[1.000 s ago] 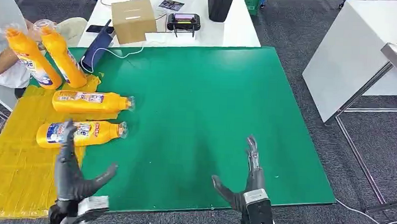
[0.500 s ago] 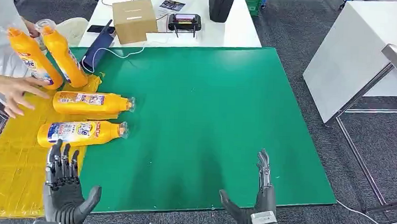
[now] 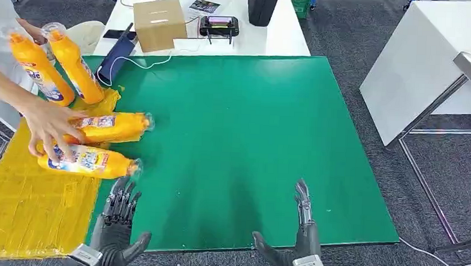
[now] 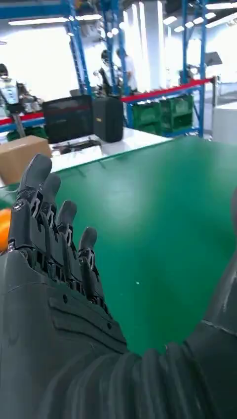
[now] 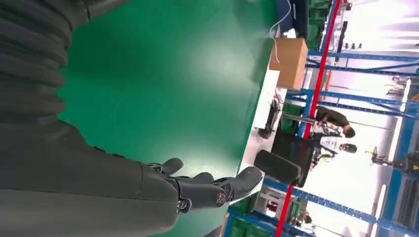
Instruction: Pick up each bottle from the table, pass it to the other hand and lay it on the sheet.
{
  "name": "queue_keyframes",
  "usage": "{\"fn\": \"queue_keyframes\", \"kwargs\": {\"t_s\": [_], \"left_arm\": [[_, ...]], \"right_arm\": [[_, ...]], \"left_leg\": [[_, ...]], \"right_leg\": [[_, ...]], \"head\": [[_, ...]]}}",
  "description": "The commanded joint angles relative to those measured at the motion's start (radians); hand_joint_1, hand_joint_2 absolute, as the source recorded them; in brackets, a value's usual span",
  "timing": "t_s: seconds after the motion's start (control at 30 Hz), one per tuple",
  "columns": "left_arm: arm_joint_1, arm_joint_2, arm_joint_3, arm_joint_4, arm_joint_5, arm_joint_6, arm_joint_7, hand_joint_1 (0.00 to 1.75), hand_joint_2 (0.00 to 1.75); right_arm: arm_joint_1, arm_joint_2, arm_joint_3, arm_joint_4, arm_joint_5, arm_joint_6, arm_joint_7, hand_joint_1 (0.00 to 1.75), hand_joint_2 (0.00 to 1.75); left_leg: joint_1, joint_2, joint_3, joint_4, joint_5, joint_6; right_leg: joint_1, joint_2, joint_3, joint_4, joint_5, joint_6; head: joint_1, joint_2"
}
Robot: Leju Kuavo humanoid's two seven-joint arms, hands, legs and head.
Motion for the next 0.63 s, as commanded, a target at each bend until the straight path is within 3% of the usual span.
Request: {"fn": "queue_keyframes", "kwargs": {"t_s": [0.03,0.37,0.4,0.63], "left_arm": [[-0.034,0.043,-0.055,0.090,-0.014,0.011,0.011,0.00,1.75],[-0.034,0.044,-0.053,0.091,-0.016,0.022,0.012,0.00,1.75],[-0.035,0.045,-0.052,0.093,-0.017,0.027,0.013,0.00,1.75],[-0.052,0.039,-0.056,0.106,-0.058,0.078,0.012,0.00,1.75]], "right_arm": [[-0.028,-0.001,0.007,0.061,-0.009,0.003,-0.004,0.00,1.75],[-0.030,0.000,0.005,0.061,-0.015,0.005,-0.004,0.00,1.75],[-0.032,0.000,0.004,0.062,-0.019,0.007,-0.004,0.00,0.00],[-0.040,0.011,-0.008,0.062,-0.015,0.014,-0.004,0.00,0.00]], "left_leg": [[0.001,-0.003,0.005,-0.001,-0.001,-0.001],[0.001,-0.002,0.003,-0.001,-0.001,-0.001],[0.002,-0.003,0.006,-0.002,-0.001,-0.001],[0.002,-0.003,0.005,-0.001,-0.001,-0.001]], "right_leg": [[0.001,0.005,0.005,-0.002,-0.001,-0.002],[0.000,0.004,0.003,-0.001,0.000,-0.001],[0.001,0.006,0.006,-0.002,-0.001,-0.002],[0.001,0.006,0.005,-0.002,-0.001,-0.002]], "head": [[0.000,0.000],[0.000,0.000],[0.000,0.000],[0.000,0.000]]}}
